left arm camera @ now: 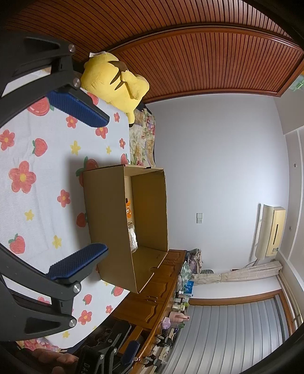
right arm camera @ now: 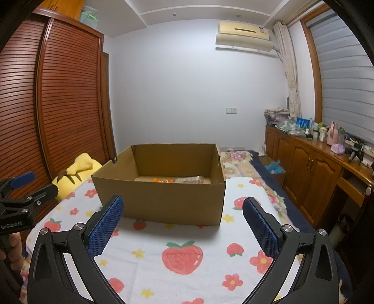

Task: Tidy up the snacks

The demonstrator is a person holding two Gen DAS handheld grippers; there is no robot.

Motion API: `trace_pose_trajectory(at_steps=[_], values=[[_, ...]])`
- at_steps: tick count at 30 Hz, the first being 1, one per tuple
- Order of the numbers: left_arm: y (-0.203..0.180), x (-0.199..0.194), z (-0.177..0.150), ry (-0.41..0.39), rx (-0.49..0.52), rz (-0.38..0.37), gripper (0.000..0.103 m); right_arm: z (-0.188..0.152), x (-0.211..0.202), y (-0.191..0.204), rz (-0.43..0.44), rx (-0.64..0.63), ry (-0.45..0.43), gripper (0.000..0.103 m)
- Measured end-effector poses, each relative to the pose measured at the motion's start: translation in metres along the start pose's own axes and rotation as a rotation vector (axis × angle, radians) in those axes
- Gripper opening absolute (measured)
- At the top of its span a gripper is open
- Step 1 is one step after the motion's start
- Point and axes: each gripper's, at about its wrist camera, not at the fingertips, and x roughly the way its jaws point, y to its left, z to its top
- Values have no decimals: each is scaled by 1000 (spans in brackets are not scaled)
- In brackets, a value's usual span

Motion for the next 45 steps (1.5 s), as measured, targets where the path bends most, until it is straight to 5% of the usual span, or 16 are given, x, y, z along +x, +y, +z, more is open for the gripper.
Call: trace_pose_trajectory(at_steps=[45], values=[[-3,-10,3,-7,2,0,100,-1,-1,0,1,0,0,103]])
